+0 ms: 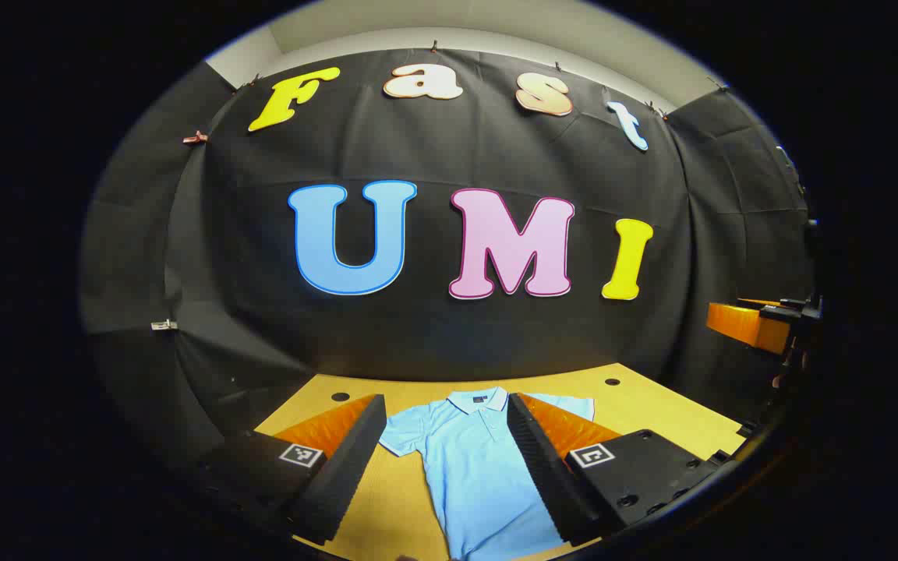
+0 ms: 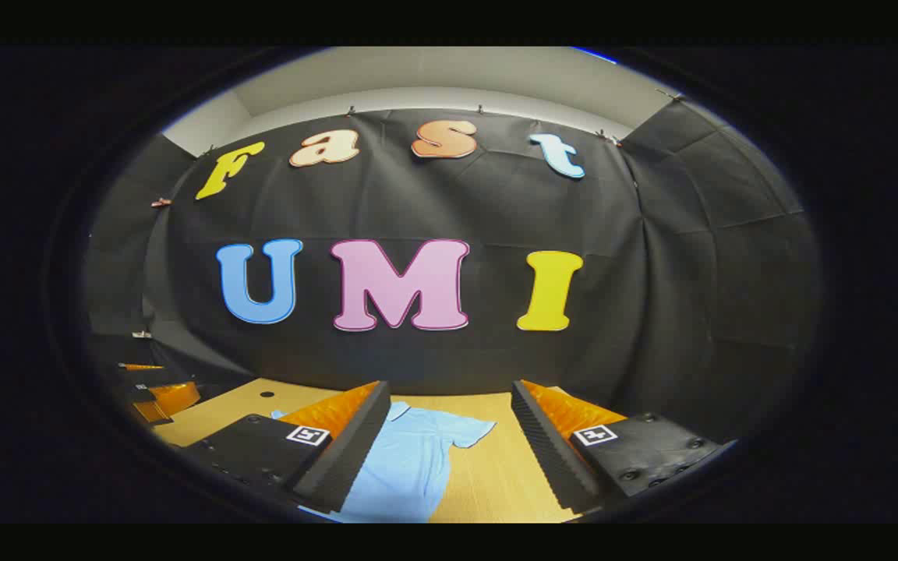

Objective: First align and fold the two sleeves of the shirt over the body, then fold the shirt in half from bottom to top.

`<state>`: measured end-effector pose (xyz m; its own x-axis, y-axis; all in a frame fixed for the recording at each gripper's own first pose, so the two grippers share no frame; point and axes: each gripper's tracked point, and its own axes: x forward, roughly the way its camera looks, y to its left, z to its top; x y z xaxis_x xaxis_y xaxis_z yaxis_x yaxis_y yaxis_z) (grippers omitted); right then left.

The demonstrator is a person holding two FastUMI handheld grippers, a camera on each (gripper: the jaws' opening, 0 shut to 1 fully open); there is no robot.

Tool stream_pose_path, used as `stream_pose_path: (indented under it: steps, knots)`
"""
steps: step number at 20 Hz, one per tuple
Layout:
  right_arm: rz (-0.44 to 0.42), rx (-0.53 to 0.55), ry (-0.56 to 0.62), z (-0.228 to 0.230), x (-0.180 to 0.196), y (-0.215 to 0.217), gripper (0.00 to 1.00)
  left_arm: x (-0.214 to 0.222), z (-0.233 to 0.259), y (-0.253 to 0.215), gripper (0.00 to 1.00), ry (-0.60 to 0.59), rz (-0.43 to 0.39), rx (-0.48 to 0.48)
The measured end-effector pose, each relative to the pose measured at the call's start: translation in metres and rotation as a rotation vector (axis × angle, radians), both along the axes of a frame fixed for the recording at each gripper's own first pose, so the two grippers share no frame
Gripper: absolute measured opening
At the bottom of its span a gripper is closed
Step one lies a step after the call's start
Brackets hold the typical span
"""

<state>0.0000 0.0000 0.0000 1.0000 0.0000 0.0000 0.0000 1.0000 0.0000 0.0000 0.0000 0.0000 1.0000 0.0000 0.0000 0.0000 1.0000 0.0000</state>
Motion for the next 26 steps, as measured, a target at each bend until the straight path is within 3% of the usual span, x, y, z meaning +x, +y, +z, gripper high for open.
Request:
stream_pose_path:
  steps: [19, 26]
  knots:
    - [0.028, -0.003, 0.06, -0.024, 0.018, 0.011, 0.97, 0.016, -0.005, -0.003, 0.99, 0.031, -0.011, 0.018]
    - [0.032, 0.01, 0.17, -0.059, 0.06, -0.002, 0.97, 0.028, -0.025, 0.01, 0.99, 0.093, 0.025, 0.03]
